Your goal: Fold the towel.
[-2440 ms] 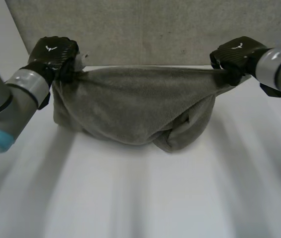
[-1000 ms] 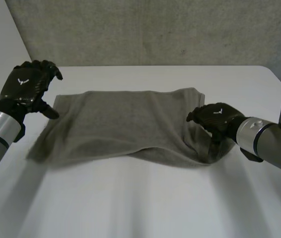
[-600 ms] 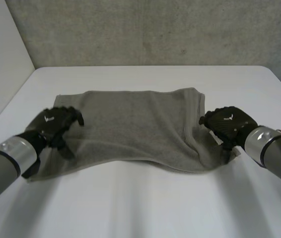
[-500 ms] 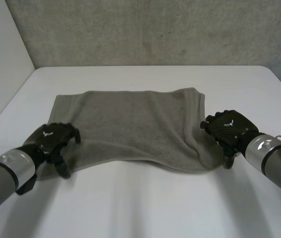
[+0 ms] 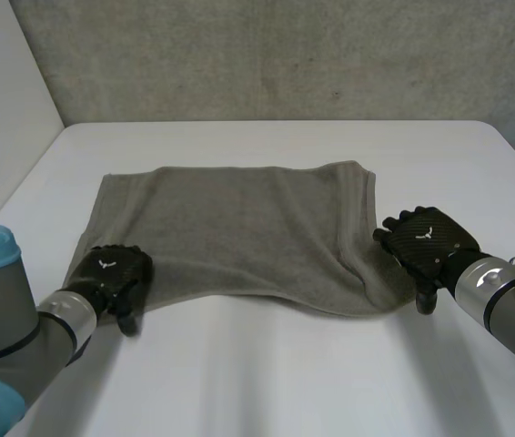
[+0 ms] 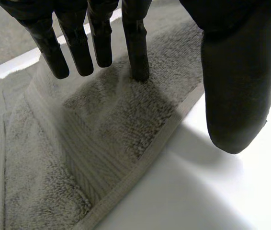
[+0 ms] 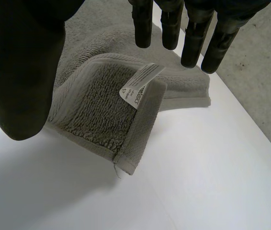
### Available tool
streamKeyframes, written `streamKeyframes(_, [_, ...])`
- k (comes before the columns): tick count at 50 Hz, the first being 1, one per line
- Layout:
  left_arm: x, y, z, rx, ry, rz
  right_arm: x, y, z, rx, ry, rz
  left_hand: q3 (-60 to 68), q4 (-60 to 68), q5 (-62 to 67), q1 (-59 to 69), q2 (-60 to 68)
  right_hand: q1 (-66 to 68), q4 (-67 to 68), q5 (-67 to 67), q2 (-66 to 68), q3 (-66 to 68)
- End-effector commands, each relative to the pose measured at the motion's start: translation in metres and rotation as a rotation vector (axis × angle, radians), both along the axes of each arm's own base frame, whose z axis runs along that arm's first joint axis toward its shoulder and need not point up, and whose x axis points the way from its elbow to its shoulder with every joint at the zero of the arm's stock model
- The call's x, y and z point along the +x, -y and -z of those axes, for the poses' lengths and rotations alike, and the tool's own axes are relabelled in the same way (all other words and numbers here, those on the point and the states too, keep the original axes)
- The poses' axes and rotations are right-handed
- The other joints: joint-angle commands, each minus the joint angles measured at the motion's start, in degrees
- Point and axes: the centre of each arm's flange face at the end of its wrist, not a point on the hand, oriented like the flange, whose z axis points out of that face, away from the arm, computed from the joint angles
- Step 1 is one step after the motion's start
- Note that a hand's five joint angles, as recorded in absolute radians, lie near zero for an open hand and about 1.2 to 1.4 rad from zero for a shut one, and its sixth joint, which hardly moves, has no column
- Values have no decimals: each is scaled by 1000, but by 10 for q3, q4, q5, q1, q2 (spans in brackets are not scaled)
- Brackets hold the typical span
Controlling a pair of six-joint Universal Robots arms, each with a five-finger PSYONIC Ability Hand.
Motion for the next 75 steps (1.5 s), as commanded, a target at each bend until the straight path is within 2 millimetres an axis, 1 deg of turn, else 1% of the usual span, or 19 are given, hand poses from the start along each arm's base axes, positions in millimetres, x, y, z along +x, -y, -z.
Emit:
streamKeyframes(1, [-1,17,6,-8,14,-29,0,0,1,-2,2,-2,4,9,0,1,6,-41,-38,-34,-47,-35])
streamKeyframes(8, [-2,26,9,-25,19,-45,0,-1,2,-4,-1,-3,6,11,2,2,7,-41,-38,-34,-47,-35])
streamKeyframes(19, [-3,37,4,-59,15,-57,0,-1,2,-2,-1,-5,13,18,8,9,14,-41,-38,-34,-47,-35])
streamKeyframes(25, [-4,40,4,-65,13,-57,0,-2,3,0,-4,-4,53,58,49,49,54,-41,-38,-34,-47,-35])
streamKeyframes(27, [-5,42,3,-75,10,-57,0,-1,3,-2,-2,0,128,133,124,125,130,-41,-38,-34,-47,-35])
streamKeyframes(28, [-5,42,3,-76,10,-57,0,-1,3,-2,-2,0,129,134,124,125,130,-41,-38,-34,-47,-35])
streamKeyframes(30, [-5,44,3,-92,6,-59,0,0,3,-7,0,4,261,266,256,257,262,-41,-38,-34,-47,-35])
streamKeyframes(31, [-5,44,3,-92,6,-59,0,0,3,-7,0,4,262,267,257,258,263,-41,-38,-34,-47,-35])
streamKeyframes(33, [-4,45,2,-105,2,-61,0,-1,5,6,9,3,389,394,385,385,390,-41,-38,-34,-47,-35])
streamKeyframes(37, [-3,45,0,-112,-2,-64,2,-7,9,30,6,-6,442,447,437,438,443,-41,-38,-34,-47,-35])
streamKeyframes(39, [-1,46,-2,-114,-4,-71,2,-14,16,56,-2,-18,497,502,492,493,498,-41,-38,-34,-47,-35])
streamKeyframes(40, [-1,46,-2,-114,-4,-71,2,-14,16,56,-2,-18,497,502,493,494,498,-41,-38,-34,-47,-35])
streamKeyframes(45, [0,47,-12,-139,-22,-73,1,-24,26,100,10,-58,584,590,580,581,586,-41,-38,-34,-47,-35])
streamKeyframes(49, [0,47,-15,-144,-25,-72,1,-27,30,109,24,-71,590,595,585,586,591,-17,-14,-9,-22,-10])
streamKeyframes(55, [-1,45,-19,-148,-28,-71,1,-30,40,70,38,-78,590,595,585,586,591,33,37,41,28,40])
streamKeyframes(62, [0,46,-25,-167,-33,-74,2,-28,47,7,52,-83,586,591,582,583,588,84,87,92,79,91])
streamKeyframes(65, [0,45,-25,-166,-33,-74,5,-25,59,14,49,-88,585,590,580,581,586,107,111,115,102,114])
streamKeyframes(71, [0,45,-24,-163,-32,-73,6,-20,67,16,43,-86,581,586,577,578,583,134,138,142,129,141])
streamKeyframes(75, [0,45,-24,-161,-32,-73,7,-18,66,6,48,-87,581,586,577,578,583,153,156,160,148,160])
